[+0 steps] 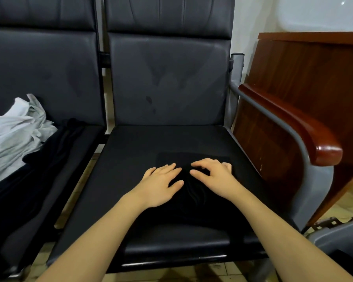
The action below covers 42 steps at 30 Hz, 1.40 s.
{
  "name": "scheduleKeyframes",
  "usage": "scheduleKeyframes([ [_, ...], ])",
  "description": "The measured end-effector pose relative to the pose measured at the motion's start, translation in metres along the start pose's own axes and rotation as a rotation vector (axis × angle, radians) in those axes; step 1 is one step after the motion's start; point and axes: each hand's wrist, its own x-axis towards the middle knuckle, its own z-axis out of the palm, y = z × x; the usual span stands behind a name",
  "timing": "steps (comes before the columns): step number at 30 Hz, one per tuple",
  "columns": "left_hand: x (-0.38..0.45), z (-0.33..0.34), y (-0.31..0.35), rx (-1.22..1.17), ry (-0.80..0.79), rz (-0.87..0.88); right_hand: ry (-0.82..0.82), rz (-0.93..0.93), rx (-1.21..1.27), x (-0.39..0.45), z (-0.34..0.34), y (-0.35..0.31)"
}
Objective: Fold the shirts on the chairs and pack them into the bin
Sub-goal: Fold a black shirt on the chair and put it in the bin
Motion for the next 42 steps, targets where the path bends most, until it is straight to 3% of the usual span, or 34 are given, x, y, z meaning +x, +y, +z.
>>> scheduleKeyframes([
  [7,-0.033,0.007,0.01,0.111,-0.076,-0.005,0.031,0.068,-0.061,-0.018,0.013,-0.013],
  [16,-0.05,0.012,0.02,0.13,-0.061,-0.014,0.262,-0.048,0.381,-0.046,-0.007,-0.007],
  [22,-0.05,0.014,0.037,-0.135,-0.062,0.019,0.341,0.012,0.578,-0.084,-0.034,0.001],
  [26,-0.049,0.015,0.048,-0.177,-0.035,0.021,0.344,0.083,0.503,-0.098,-0.041,0.013],
  [30,-0.05,0.022,0.053,-0.043,-0.074,-0.038,0.356,0.087,0.188,-0.097,-0.035,0.013],
  [33,-0.05,0.026,0.055,0.083,-0.104,-0.081,0.304,-0.019,0.018,-0.087,-0.029,-0.002],
  [36,-0.052,0.025,0.054,0.138,-0.126,-0.11,0.093,-0.092,-0.128,-0.081,-0.017,-0.004],
  [39,-0.056,0.021,0.048,0.171,-0.141,-0.135,-0.191,-0.014,-0.299,-0.083,-0.006,0.008],
  [42,-0.059,0.017,0.042,0.219,-0.154,-0.131,-0.273,0.088,-0.301,-0.089,-0.01,0.022],
])
